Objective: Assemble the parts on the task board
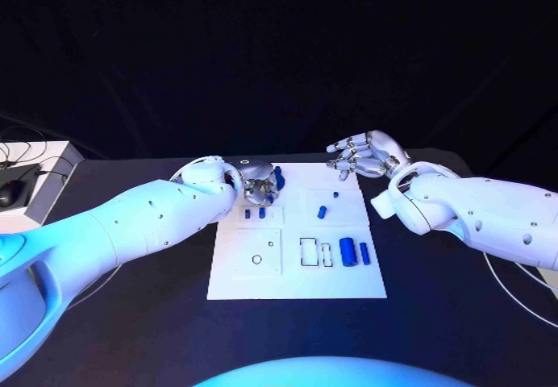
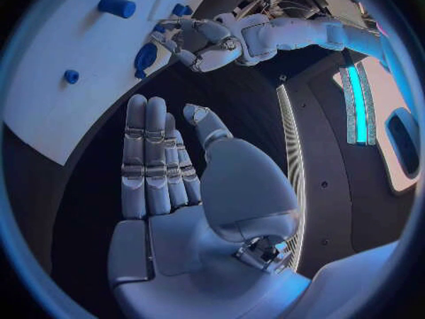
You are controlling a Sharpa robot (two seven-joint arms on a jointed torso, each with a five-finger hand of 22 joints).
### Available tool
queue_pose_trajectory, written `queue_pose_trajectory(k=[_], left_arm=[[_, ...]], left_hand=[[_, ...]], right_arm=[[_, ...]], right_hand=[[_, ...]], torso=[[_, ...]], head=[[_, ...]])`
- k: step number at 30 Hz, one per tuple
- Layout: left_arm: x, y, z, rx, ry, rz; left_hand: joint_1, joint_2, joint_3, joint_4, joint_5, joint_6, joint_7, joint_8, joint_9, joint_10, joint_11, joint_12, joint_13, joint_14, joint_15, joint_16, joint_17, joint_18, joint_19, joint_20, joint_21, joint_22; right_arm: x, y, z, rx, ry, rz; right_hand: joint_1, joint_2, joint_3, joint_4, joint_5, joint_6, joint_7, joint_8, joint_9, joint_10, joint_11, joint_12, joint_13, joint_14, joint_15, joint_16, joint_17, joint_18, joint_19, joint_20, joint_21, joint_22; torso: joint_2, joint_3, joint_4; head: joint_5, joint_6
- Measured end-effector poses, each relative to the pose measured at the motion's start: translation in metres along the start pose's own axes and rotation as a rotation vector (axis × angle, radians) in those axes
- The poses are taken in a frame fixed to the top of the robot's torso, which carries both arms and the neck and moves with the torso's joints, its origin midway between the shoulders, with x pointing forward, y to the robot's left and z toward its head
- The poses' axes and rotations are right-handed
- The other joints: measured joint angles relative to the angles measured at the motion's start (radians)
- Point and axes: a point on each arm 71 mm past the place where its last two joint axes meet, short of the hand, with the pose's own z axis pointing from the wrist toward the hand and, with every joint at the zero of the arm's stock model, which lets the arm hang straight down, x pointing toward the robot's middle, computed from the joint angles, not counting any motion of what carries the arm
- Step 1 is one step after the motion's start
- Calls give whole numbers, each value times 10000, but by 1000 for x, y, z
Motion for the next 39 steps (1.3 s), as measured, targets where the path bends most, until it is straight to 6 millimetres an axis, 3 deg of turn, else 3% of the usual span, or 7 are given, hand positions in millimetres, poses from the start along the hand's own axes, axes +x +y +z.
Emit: queue_pose_trajectory(k=[11,18,33,39], left_arm=[[1,1,0,30,-71,-76],[2,0,-3,186,-324,-202],[-9,2,-14,456,-1158,-604],[-13,8,-25,402,-1241,-729]], left_hand=[[82,160,44,-156,-2,446,13,-6,-5,548,-156,-67,2,376,-196,0,92,-19,161,-159,141,76],[64,225,151,-319,-32,534,-1,-8,-8,651,-191,-93,3,484,-196,-222,329,-80,198,-196,164,112],[25,262,150,-318,-34,533,-1,-26,-16,651,-191,-118,8,553,-195,-280,441,-83,198,-196,164,110],[25,261,150,-318,-35,532,-1,-26,-20,650,-191,-122,8,553,-195,-284,470,-58,197,-196,164,110]], right_arm=[[0,1,0,-11,6,4],[0,1,0,-14,5,4],[0,0,0,-9,-7,-5],[-1,0,0,6,-25,-16]], right_hand=[[0,0,0,0,0,-1,-3,0,0,-28,-28,0,0,0,0,0,0,0,0,0,0,0],[0,0,-1,0,0,-15,-18,0,0,-28,-27,0,0,0,0,0,0,0,0,0,0,-1],[0,0,-1,0,0,-15,-20,0,0,-27,-25,0,0,0,0,0,0,0,0,0,0,-3],[0,0,-1,0,0,-15,-21,0,0,-27,-25,0,0,0,0,0,0,0,0,0,0,-4]], torso=[[-9,-3,7],[-15,-2,8],[-18,3,0],[-53,4,29]], head=[[-2,-18],[9,-6],[13,11],[6,-2]])
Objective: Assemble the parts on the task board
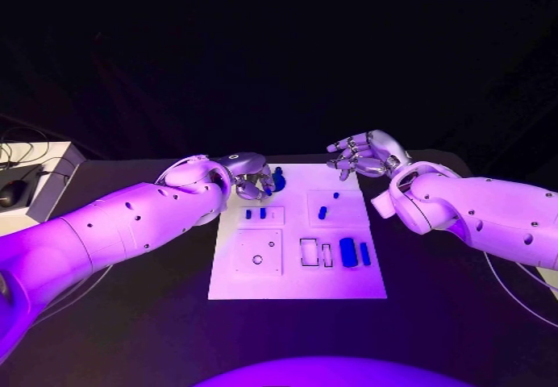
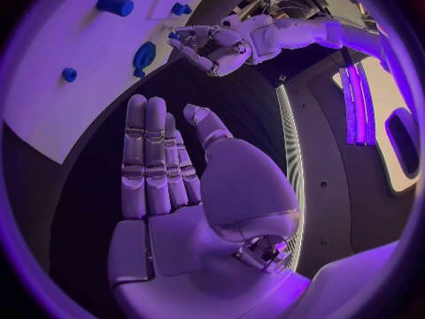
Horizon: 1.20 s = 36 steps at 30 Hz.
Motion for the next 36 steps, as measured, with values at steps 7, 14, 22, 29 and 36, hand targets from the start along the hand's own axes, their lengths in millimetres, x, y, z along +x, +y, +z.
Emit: queue_pose_trajectory(k=[7,14,22,29,36], left_arm=[[-3,9,-9,-188,49,-75],[-3,14,-13,-338,66,-134],[-2,16,-14,-425,76,-142],[0,19,-14,-527,110,-153],[8,18,-10,-572,221,-220]], left_hand=[[0,-1,0,0,-1,0,-1,0,6,-1,0,-2,-1,0,0,0,29,84,0,1,0,-1],[0,-1,-1,1,-2,-2,-1,0,6,-4,3,-3,-1,0,0,0,51,88,-38,39,0,-1],[0,-2,-1,1,-2,-3,-2,0,6,-38,36,-3,-1,0,0,-38,62,86,-38,39,0,-2],[0,-2,-1,1,-2,-3,-2,-1,5,-38,36,-3,-3,-1,1,-38,88,82,-38,39,0,-3],[0,-2,-1,1,-2,-27,18,-1,5,-38,36,-3,-5,-1,0,-38,104,71,-38,39,0,-4]], right_arm=[[-1,0,0,8,-10,-6],[-1,-1,0,14,-17,-12],[-1,-1,0,19,-18,-13],[-1,-1,0,18,-16,-12],[0,-1,0,11,-8,-8]], right_hand=[[0,0,0,0,0,0,-1,0,0,1,1,0,0,0,0,0,0,0,0,0,0,-1],[0,0,0,0,0,10,-15,0,0,2,2,0,0,0,0,0,0,0,0,0,0,-2],[0,0,0,0,0,37,7,0,0,16,16,0,0,0,0,0,0,0,0,0,0,-3],[0,0,18,-18,0,38,6,0,-2,16,17,0,0,0,0,0,-1,0,0,0,0,37],[0,0,43,-42,0,38,5,0,-8,17,17,0,0,0,0,0,-1,0,0,0,0,61]], torso=[[-47,-11,55],[-55,-22,64],[-54,-22,55],[-50,-13,55],[-43,-5,41]], head=[[-26,-37],[-19,-50],[8,-53],[14,-64],[38,-65]])
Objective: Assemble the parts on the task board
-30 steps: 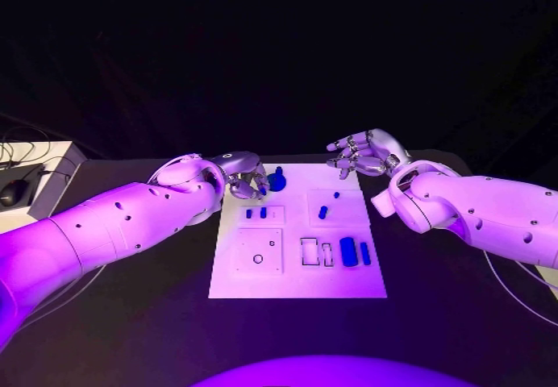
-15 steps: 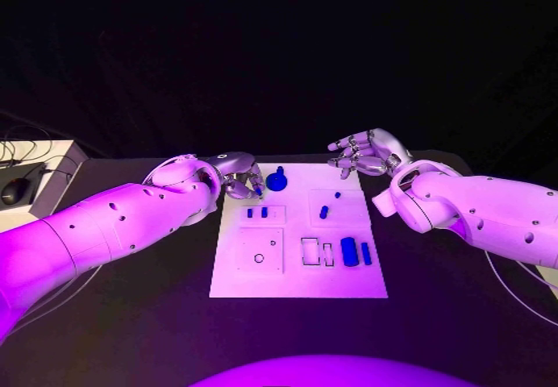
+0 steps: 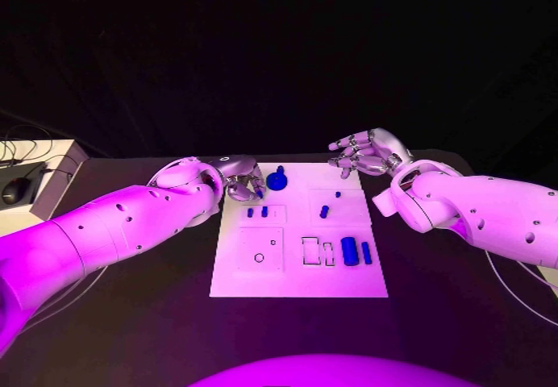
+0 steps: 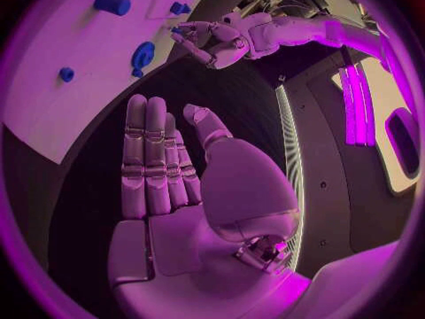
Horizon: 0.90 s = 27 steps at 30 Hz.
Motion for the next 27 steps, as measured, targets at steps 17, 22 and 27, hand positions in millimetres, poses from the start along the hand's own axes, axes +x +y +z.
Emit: queue_pose_trajectory(k=[17,22,27], left_arm=[[5,6,3,-223,122,-19],[6,6,3,-222,130,-9],[6,5,4,-212,131,-3]], left_hand=[[0,0,0,0,0,-31,-1,0,-1,0,0,-22,4,0,0,0,27,134,-34,34,0,9],[0,0,0,0,0,-31,-1,0,-2,0,0,-22,5,-1,0,0,27,134,-34,34,0,9],[0,0,0,0,0,-31,-1,0,-2,0,0,-24,8,-1,0,0,38,133,-34,34,0,8]], right_arm=[[0,0,0,-3,4,3],[0,0,0,-3,4,3],[0,0,0,-5,7,5]], right_hand=[[0,0,0,0,0,-1,-3,0,1,1,1,0,0,0,0,0,0,0,0,0,0,-2],[0,0,-1,1,0,0,-5,0,1,1,2,0,0,0,0,0,0,0,0,0,0,-2],[0,0,-1,1,0,8,-15,0,1,3,4,0,0,0,0,0,0,0,0,0,0,9]], torso=[[3,1,2],[0,-6,7],[-4,-6,7]], head=[[-42,-51],[-46,-59],[-46,-63]])
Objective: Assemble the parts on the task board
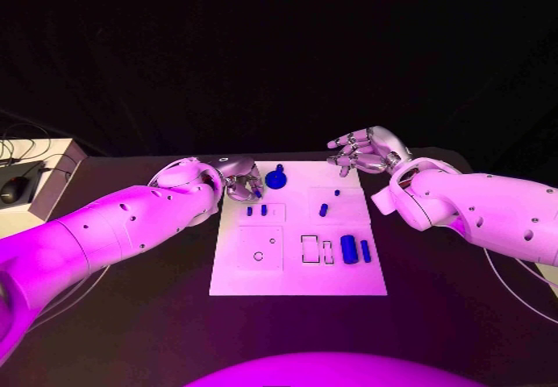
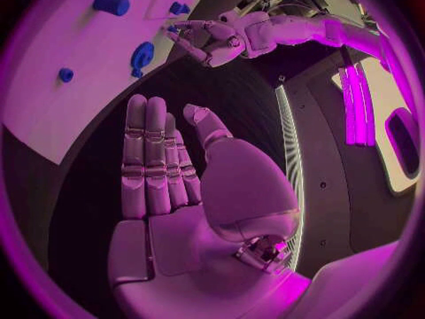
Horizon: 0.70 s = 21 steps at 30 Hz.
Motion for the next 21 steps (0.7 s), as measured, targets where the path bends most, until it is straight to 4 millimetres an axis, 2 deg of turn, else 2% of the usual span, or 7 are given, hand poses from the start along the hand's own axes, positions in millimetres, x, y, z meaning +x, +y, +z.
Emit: queue_pose_trajectory(k=[21], left_arm=[[1,-5,2,79,32,3]], left_hand=[[0,0,0,0,-1,41,41,-1,7,0,0,33,-3,0,0,0,21,-63,0,0,0,7]], right_arm=[[0,0,0,5,-4,-3]], right_hand=[[0,0,0,0,0,12,8,0,1,-22,-22,0,0,0,0,0,0,-1,-37,-36,0,19]], torso=[[-2,-2,0]], head=[[-10,-10]])
